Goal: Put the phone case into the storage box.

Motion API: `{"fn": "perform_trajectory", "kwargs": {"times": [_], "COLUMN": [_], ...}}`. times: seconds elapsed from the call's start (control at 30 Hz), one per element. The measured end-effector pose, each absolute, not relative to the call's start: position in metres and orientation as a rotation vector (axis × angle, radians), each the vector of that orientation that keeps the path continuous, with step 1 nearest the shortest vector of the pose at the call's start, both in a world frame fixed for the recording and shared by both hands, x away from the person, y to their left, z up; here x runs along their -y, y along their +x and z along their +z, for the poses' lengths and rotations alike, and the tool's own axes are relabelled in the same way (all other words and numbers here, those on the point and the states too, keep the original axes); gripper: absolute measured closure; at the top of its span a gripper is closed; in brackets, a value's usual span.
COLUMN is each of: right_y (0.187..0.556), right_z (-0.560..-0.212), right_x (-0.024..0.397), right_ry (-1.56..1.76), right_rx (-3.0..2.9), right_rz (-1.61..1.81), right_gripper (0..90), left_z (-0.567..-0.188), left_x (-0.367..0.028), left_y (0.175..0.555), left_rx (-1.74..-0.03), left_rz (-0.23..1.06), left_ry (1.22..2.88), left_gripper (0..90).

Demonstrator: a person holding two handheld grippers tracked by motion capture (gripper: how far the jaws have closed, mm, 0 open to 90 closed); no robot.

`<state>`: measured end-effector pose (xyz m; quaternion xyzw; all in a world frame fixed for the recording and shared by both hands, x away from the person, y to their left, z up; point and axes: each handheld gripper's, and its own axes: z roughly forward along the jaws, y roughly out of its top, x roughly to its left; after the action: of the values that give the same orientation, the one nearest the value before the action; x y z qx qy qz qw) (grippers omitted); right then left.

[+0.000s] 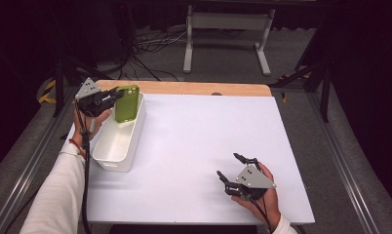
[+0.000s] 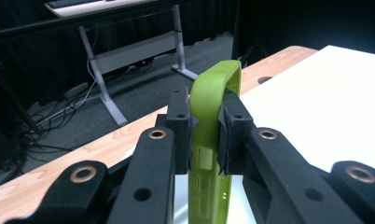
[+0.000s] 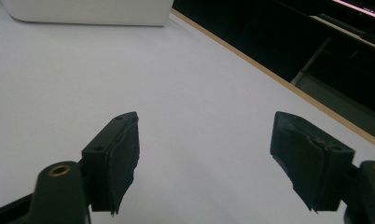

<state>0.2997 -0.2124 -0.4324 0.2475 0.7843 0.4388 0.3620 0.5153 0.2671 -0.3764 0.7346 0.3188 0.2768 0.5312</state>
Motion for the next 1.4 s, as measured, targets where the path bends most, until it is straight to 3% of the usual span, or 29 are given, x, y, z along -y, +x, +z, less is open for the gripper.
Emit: {"fn": "perform_trajectory", "kwargs": {"times": [0.87,1.4], "right_y": [0.296,0.296], "right_z": [-0.44,-0.44], "right_x": [0.219,0.222], "right_ry": [0.683,0.678], "right_rx": [-2.072,-2.117], "right_rz": [1.099,1.151], "right_gripper": [25.6,24.7], "left_z": [-0.392,-0.4], "left_x": [-0.27,-0.27], "left_y": [0.555,0.563], "left_rx": [-0.748,-0.885], "left_rz": [0.604,0.763], "left_ry": [1.757,1.856], "left_gripper": [77.4,57.3]}}
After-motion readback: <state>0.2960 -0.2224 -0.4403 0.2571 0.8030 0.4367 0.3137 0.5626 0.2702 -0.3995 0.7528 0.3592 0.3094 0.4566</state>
